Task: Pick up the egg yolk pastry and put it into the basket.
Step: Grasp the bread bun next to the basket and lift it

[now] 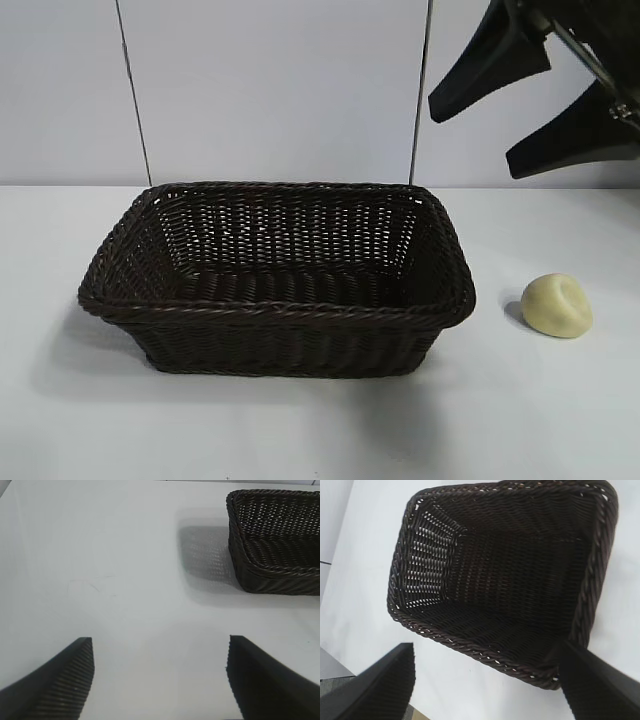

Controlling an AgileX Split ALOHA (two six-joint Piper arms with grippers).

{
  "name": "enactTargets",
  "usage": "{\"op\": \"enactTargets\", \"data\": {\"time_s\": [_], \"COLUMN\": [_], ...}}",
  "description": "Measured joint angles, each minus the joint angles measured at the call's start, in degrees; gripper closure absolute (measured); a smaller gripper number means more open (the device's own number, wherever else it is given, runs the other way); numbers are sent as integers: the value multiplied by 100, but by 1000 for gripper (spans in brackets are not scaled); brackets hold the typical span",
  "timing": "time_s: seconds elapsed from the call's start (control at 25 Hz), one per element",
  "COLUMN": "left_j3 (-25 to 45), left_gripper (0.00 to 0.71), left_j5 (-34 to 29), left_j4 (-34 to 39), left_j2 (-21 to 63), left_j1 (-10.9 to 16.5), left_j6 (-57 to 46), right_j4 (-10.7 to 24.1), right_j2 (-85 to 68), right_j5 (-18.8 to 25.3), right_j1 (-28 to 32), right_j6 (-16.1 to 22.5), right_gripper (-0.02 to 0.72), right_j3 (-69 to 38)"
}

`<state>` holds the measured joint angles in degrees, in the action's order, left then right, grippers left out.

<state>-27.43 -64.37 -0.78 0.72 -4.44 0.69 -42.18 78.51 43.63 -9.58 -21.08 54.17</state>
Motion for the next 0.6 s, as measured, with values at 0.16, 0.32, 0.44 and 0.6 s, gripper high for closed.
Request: {"op": "enactTargets", "data": {"time_s": [0.16, 0.32, 0.44, 0.6], "left_j3": [0, 0, 0, 0], "left_gripper": [170, 170, 170, 170], "left_j5": [0, 0, 0, 0], "left_j4": [0, 0, 0, 0], "left_j2": [0, 0, 0, 0], "left_j1": [0, 0, 0, 0], "left_j6": [0, 0, 0, 0], "right_j4": [855, 1425, 1642, 1753], "right_j2": [337, 843, 1230, 1622], "right_j5": [295, 685, 854, 922], "right_j1": [28, 202, 399, 770], "right_j6": [782, 1149, 1232, 1257], "right_gripper": [136, 136, 136, 136], "right_j3": [499, 1144, 1501, 1641]}}
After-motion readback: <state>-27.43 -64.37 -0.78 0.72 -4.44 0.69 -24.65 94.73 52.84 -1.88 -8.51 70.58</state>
